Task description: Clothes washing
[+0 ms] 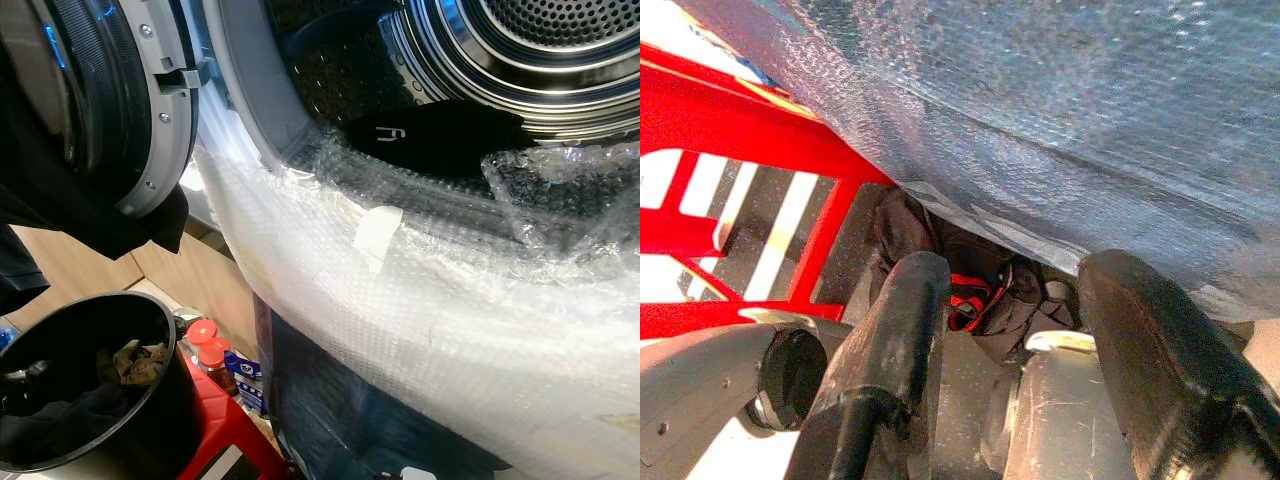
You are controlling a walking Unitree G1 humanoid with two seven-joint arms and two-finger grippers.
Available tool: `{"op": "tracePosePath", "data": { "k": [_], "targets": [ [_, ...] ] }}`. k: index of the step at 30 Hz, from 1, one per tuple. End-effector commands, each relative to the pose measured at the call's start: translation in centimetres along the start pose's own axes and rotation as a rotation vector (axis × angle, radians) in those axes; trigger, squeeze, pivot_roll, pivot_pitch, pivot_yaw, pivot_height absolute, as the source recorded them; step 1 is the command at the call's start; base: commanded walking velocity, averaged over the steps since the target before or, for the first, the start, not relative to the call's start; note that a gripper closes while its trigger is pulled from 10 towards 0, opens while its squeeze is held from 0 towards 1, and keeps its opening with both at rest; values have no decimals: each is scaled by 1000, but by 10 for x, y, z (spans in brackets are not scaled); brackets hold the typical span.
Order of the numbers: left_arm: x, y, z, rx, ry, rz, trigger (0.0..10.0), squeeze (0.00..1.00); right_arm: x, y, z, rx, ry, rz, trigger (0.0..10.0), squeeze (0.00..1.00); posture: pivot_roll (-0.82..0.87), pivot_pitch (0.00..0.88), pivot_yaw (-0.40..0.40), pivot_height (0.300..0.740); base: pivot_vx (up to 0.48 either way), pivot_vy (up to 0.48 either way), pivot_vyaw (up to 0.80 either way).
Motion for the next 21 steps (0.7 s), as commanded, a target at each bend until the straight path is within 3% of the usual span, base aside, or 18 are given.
{"op": "tracePosePath", "data": {
  "k": [1,8,18,21],
  "targets": [
    [-5,-3,-9,46,-20,-50,10000,1000,1,1,-6,6,-12,4,10000,0,293,40,78,740,0,0,0],
    [-4,-14,-23,94,-55,-78,10000,1000,-1,2,-10,13,-16,-5,10000,0,270,27,90,740,0,0,0],
    [3,-16,-37,151,-95,-75,10000,1000,1,1,-13,18,-22,-4,10000,0,281,25,94,740,0,0,0],
    [-1,-16,-42,166,-99,-95,10000,1000,3,1,-13,17,-23,-1,10000,0,281,25,94,740,0,0,0]
  ]
}}
Point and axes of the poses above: a point about 5 cm out from each wrist's last joint towards the gripper, its own y axis pointing back from the gripper into the wrist, its own z axis along the axis of the wrist's last joint, x = y × z, the point moved 5 cm from there along -y, pointing out of the wrist towards the gripper, and after that the axes turned 8 degrees about -y, right-handed, at the moved point
